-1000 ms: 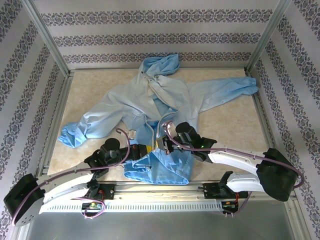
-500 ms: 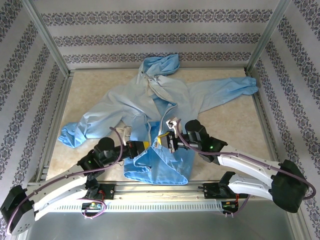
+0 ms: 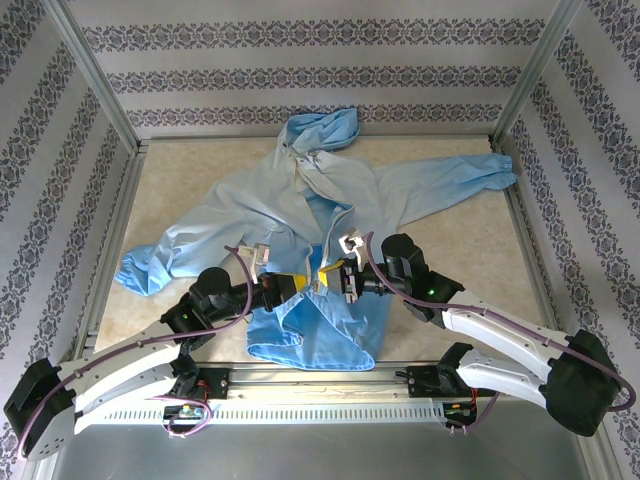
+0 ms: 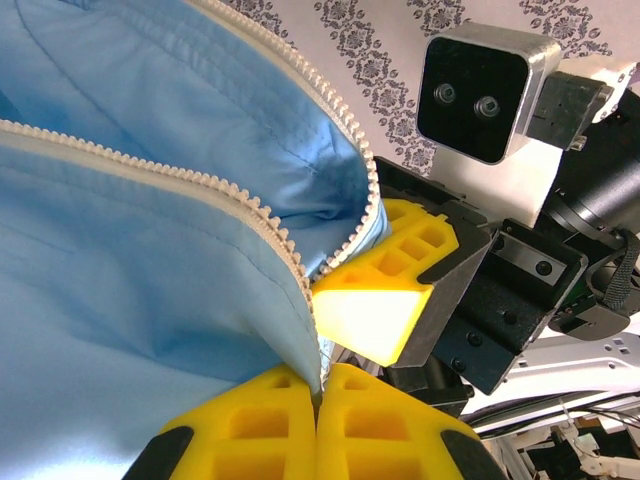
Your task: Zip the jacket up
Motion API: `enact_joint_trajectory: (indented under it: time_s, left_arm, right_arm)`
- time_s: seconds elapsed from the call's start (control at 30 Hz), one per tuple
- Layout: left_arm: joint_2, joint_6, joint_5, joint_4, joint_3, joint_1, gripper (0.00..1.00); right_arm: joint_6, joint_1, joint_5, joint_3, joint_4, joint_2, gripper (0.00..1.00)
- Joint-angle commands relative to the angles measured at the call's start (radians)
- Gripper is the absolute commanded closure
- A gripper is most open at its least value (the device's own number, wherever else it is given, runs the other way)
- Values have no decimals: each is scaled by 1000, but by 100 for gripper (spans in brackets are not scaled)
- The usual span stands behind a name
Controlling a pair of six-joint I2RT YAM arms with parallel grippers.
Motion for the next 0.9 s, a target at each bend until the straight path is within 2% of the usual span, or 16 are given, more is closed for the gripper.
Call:
enact_joint_trajectory:
  time_s: [0.0, 0.27, 0.87]
  left_arm:
    - [5, -2, 5, 92, 3, 10, 100]
    - [44, -24, 0, 164, -23, 10, 100]
    - [54, -45, -28, 199, -53, 10, 100]
  right_arm:
    - [4, -3, -42, -3, 66, -15, 100]
    - [20, -1, -54, 0, 90, -5, 100]
    - [29, 0, -54, -6, 97, -8, 100]
